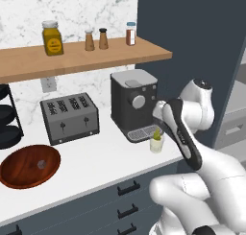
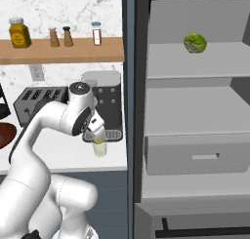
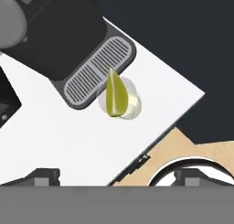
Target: Grab a lemon wedge from the fridge and one ice cube from the ice bowl, and put them in the glass of lemonade.
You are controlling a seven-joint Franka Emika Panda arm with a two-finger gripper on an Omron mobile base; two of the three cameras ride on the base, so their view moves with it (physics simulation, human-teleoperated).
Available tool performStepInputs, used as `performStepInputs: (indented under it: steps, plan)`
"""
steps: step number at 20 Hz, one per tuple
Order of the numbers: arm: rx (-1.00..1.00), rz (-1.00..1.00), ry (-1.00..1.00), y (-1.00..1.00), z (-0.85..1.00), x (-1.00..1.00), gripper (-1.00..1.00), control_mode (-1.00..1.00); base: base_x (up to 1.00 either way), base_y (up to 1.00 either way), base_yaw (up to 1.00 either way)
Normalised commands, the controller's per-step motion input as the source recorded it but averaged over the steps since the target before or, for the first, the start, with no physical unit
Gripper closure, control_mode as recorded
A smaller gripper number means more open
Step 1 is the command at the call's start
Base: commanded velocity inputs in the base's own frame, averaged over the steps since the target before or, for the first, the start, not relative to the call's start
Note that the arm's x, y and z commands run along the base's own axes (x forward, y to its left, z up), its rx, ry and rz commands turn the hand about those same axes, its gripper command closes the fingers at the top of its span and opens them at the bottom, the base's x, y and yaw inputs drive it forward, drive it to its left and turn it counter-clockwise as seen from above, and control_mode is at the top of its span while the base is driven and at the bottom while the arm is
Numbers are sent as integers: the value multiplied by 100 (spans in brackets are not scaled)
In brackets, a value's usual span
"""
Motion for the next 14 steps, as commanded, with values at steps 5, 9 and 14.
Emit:
performStepInputs:
  steps: [5,9,14]
  plan:
    - [10,-1,-13,0,23,-100,-100,-100,0,0,0]
    - [5,0,-2,0,35,-65,-100,-100,0,0,0]
    - [6,0,1,10,83,-2,-100,-100,0,0,0]
